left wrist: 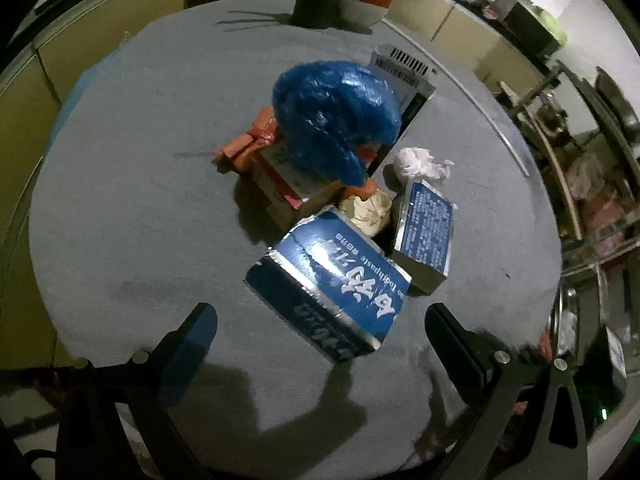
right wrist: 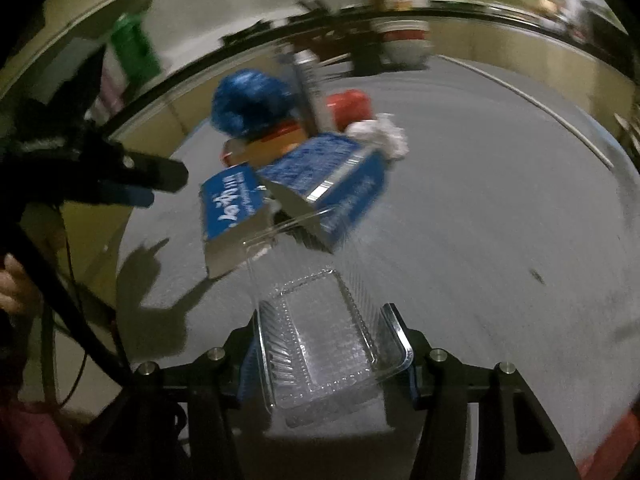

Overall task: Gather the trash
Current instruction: 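Lift the clear tray with the right gripper while the left gripper grasps the blue toothpaste box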

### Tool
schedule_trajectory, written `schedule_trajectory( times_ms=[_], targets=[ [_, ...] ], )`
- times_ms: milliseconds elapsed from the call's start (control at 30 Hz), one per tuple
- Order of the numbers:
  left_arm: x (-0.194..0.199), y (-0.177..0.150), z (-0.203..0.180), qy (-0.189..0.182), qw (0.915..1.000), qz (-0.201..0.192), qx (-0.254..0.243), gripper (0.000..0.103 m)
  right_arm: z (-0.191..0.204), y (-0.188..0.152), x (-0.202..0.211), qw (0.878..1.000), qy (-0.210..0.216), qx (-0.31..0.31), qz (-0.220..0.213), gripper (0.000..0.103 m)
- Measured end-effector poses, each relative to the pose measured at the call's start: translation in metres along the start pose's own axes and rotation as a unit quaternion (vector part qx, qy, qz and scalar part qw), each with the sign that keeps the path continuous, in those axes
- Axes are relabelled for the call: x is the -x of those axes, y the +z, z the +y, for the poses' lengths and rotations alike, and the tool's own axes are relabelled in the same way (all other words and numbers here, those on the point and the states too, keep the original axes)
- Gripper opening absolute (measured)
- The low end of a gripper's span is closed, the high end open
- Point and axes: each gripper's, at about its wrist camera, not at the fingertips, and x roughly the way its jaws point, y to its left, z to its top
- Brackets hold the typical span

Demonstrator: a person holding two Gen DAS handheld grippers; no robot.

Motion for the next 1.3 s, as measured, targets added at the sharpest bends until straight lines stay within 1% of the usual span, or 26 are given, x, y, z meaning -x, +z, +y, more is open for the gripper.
schedule_trajectory(
  times_ms=[67, 200, 300, 400, 467, 533, 567, 600, 633, 667, 733, 800, 833, 867, 933, 1000, 1067, 1100, 1133, 1233, 1300],
  targets=[
    [-0.01, 0.0, -0.011, 0.012, 0.9999, 0.008, -0.008, 0.103, -0.004, -0.007, 0.008, 1.0, -0.006, -0.014, -0.008, 0.057],
    [-0.024, 0.001, -0.033, 0.019, 0.9996, 0.015, -0.016, 0.103, -0.006, -0.015, 0.024, 0.999, -0.004, -0.046, -0.025, 0.057],
    [-0.037, 0.002, -0.046, 0.042, 0.9983, 0.022, -0.034, 0.103, -0.01, -0.016, 0.028, 0.998, -0.004, -0.06, -0.032, 0.057],
    [-0.048, 0.004, -0.046, 0.063, 0.9973, 0.015, -0.034, 0.103, -0.013, -0.017, 0.03, 0.997, -0.001, -0.065, -0.037, 0.057],
    [-0.051, 0.003, -0.035, 0.049, 0.9985, 0.015, -0.018, 0.101, -0.013, -0.019, 0.033, 0.997, 0.001, -0.067, -0.04, 0.057],
    [-0.053, 0.001, -0.025, 0.035, 0.9991, 0.023, -0.011, 0.092, -0.013, -0.021, 0.034, 0.997, 0.003, -0.069, -0.042, 0.057],
    [-0.054, -0.001, -0.02, 0.03, 0.9991, 0.026, -0.012, 0.089, -0.013, -0.022, 0.034, 0.997, 0.004, -0.072, -0.042, 0.057],
    [-0.051, -0.004, -0.018, 0.027, 0.9992, 0.014, -0.025, 0.084, -0.014, -0.022, 0.034, 0.996, 0.005, -0.073, -0.043, 0.057],
    [-0.05, -0.007, -0.016, 0.027, 0.999, 0.013, -0.033, 0.078, -0.013, -0.023, 0.034, 0.996, 0.004, -0.074, -0.043, 0.057],
    [-0.048, -0.01, -0.014, 0.025, 0.9988, 0.01, -0.04, 0.074, -0.012, -0.023, 0.034, 0.996, 0.005, -0.074, -0.045, 0.057],
    [-0.042, -0.018, -0.005, 0.017, 0.9981, 0.01, -0.059, 0.062, -0.011, -0.023, 0.035, 0.996, 0.006, -0.072, -0.046, 0.057],
    [-0.039, -0.028, 0.006, 0.004, 0.9968, 0.016, -0.078, 0.059, -0.009, -0.023, 0.037, 0.996, 0.005, -0.071, -0.048, 0.057],
    [-0.038, -0.033, 0.015, 0.004, 0.9964, 0.017, -0.083, 0.055, -0.008, -0.024, 0.037, 0.996, 0.006, -0.071, -0.049, 0.057],
    [-0.042, -0.038, 0.024, 0.004, 0.9962, 0.016, -0.086, 0.054, -0.007, -0.024, 0.038, 0.996, 0.007, -0.07, -0.05, 0.057],
    [-0.036, -0.044, 0.042, 0.007, 0.9955, 0.017, -0.093, 0.054, -0.004, -0.024, 0.04, 0.996, 0.008, -0.068, -0.052, 0.057],
    [-0.028, -0.049, 0.054, 0.023, 0.9953, 0.017, -0.093, 0.054, -0.003, -0.024, 0.041, 0.996, 0.01, -0.069, -0.053, 0.057],
    [-0.018, -0.049, 0.057, 0.026, 0.9956, 0.008, -0.09, 0.059, -0.001, -0.024, 0.041, 0.996, 0.012, -0.069, -0.054, 0.057],
    [-0.013, -0.05, 0.054, 0.019, 0.9957, 0.0, -0.09, 0.069, 0.0, -0.024, 0.04, 0.996, 0.013, -0.07, -0.054, 0.057],
    [-0.009, -0.049, 0.05, 0.014, 0.9957, -0.007, -0.092, 0.077, 0.001, -0.023, 0.039, 0.996, 0.013, -0.071, -0.055, 0.057],
    [-0.01, -0.041, 0.021, 0.01, 0.9947, -0.017, -0.101, 0.08, 0.005, -0.022, 0.039, 0.996, 0.014, -0.071, -0.058, 0.057],
    [-0.022, -0.03, 0.007, 0.029, 0.993, -0.013, -0.114, 0.08, 0.008, -0.022, 0.041, 0.996, 0.013, -0.068, -0.063, 0.057]
  ],
)
